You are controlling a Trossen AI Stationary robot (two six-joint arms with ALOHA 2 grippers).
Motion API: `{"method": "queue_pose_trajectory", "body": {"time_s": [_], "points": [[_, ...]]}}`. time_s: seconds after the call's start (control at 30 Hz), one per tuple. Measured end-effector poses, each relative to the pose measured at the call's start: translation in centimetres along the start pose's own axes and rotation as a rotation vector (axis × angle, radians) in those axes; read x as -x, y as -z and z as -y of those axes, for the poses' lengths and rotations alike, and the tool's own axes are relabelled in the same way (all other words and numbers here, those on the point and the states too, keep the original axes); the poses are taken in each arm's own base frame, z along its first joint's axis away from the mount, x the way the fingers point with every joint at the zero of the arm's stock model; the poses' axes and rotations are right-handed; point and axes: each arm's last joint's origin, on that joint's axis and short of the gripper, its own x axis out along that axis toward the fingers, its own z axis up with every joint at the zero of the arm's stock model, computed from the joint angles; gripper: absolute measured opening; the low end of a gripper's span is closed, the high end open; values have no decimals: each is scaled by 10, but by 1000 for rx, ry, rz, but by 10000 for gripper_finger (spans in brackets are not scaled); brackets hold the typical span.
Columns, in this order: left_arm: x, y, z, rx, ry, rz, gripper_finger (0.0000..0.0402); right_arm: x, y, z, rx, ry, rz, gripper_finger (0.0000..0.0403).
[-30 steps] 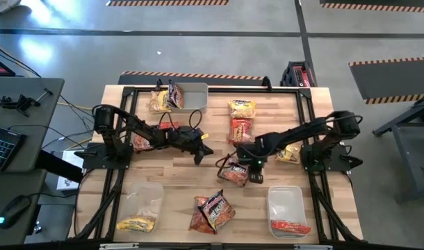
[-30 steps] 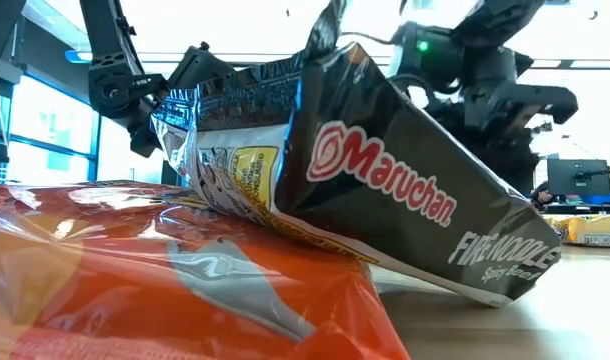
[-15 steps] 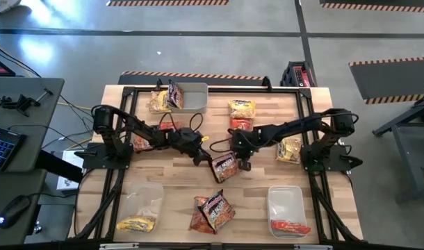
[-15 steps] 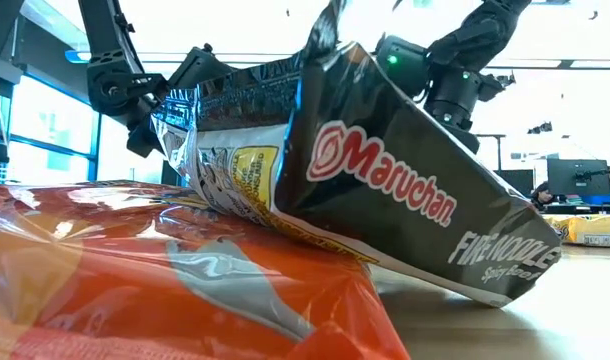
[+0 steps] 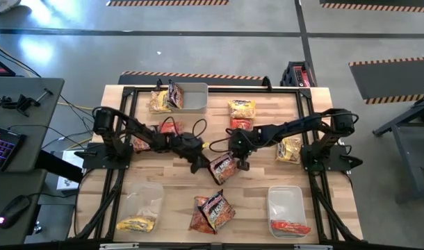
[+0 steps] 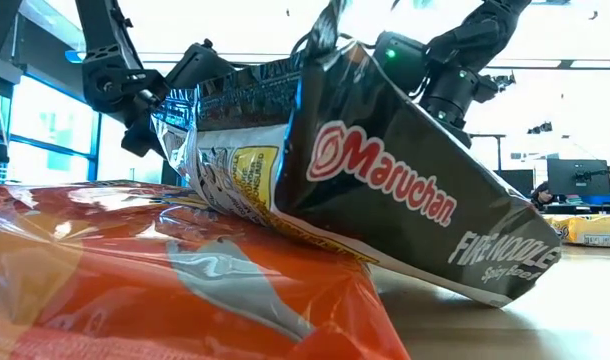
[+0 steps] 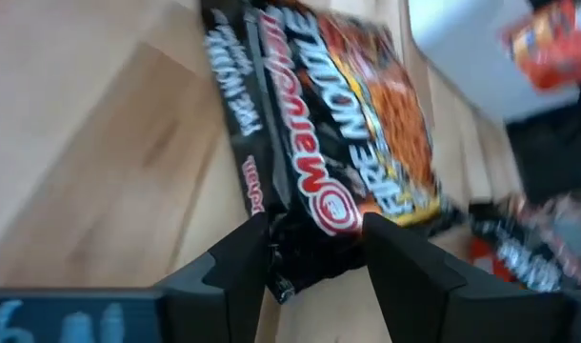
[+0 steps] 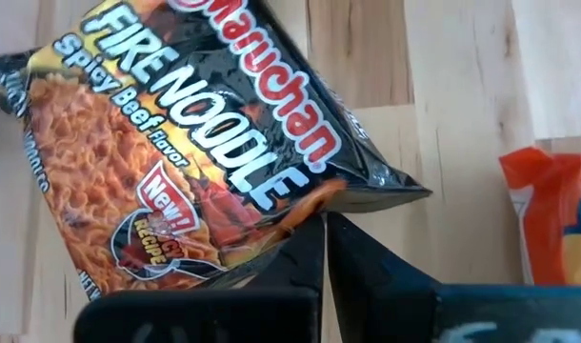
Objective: Sort Maruchan noodles
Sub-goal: Put the top right black noodle pack into the gray bin
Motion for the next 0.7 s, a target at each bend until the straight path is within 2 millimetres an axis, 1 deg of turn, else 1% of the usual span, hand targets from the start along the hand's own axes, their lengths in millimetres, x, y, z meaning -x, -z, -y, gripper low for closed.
{"method": "queue_pose_trajectory", "body": {"time_s": [0.17,0.27,0.37,0.5,0.6,0.7], "points": [[-8,-2,14,-198,-24,13,161,0,-1,0,14,-1,14,0],[-11,-3,16,-246,-76,-16,161,0,-2,0,15,-1,19,0],[-12,-5,18,-269,-90,-27,154,0,-3,0,16,-1,26,0],[-12,-6,18,-289,-90,-28,122,0,-4,0,19,-2,43,0],[-12,-6,18,-299,-84,-27,86,0,-5,0,21,-2,51,0],[-12,-6,19,-318,-83,-26,45,2,-6,-1,66,2,59,3]]}}
